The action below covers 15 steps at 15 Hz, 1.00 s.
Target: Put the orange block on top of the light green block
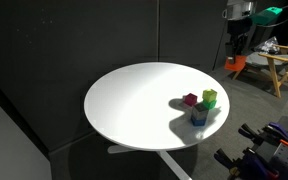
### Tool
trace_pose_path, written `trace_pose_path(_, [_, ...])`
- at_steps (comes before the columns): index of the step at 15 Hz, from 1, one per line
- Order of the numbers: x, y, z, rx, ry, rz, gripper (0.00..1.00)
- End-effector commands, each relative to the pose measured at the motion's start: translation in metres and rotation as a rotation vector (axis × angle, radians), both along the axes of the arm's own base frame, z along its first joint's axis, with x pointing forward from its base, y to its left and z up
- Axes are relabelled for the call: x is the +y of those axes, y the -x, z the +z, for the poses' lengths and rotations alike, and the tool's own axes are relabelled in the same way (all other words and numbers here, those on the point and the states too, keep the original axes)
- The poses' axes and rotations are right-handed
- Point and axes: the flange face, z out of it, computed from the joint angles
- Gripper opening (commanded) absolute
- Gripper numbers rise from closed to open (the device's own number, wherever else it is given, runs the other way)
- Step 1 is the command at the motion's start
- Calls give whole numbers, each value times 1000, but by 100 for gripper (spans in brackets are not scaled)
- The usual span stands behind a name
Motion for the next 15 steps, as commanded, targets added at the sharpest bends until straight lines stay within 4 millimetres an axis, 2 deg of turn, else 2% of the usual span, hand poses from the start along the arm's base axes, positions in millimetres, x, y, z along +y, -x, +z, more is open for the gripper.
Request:
trace_pose_path(1, [-12, -12, -3, -45, 27, 12, 29])
trace_pose_path(7, [-18, -29, -25, -78, 49, 13, 29])
trace_pose_path(15, [-15, -45, -59, -62, 61, 27, 29])
